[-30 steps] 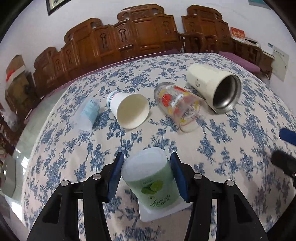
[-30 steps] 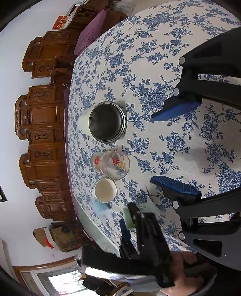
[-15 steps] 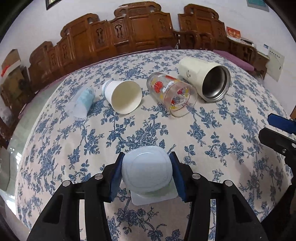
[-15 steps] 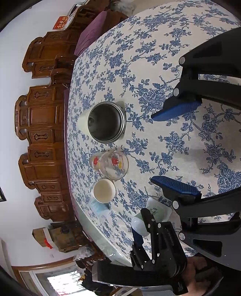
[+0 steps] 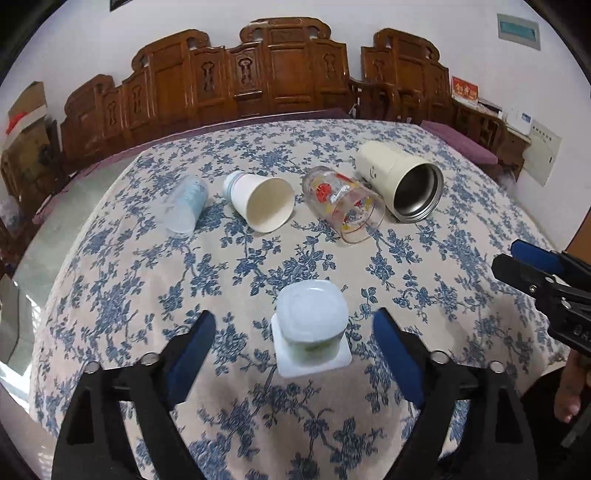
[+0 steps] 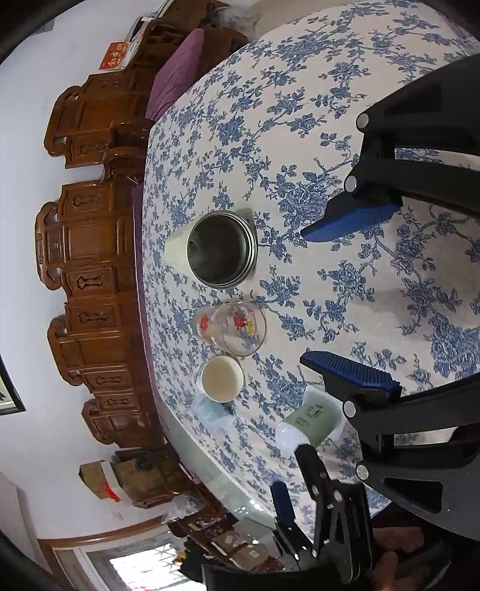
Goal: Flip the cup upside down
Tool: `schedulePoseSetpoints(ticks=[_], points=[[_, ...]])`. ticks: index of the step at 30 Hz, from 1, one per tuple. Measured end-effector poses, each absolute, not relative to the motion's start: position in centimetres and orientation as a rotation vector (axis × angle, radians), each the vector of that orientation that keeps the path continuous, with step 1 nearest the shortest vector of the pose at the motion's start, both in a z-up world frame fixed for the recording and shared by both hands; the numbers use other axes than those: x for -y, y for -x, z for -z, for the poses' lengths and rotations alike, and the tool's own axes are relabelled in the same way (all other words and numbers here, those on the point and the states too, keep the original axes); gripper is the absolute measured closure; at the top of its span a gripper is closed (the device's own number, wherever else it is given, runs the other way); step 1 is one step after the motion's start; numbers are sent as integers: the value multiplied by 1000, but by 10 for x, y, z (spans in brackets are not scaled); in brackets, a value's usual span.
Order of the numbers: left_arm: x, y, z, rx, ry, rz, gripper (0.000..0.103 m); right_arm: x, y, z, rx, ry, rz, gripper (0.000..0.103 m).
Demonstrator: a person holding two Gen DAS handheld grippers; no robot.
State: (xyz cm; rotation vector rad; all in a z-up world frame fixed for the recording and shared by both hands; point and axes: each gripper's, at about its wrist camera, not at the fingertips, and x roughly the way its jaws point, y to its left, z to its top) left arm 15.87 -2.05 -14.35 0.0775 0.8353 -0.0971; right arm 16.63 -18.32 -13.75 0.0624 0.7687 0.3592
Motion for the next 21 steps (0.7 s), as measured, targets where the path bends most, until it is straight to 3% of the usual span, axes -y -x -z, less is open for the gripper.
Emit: schedulePoseSetpoints(ticks=[2,8,21], points=[[15,-152,138,-835,-70,100,8,181,-163,134,-766,-65,-356,22],[-3,-136,130,-848,-29,78,8,171,-147,128,-779,-66,-349,5],[-22,-90,89,-775,14,59,8,154,-96,84,-715,-80,-355,3]])
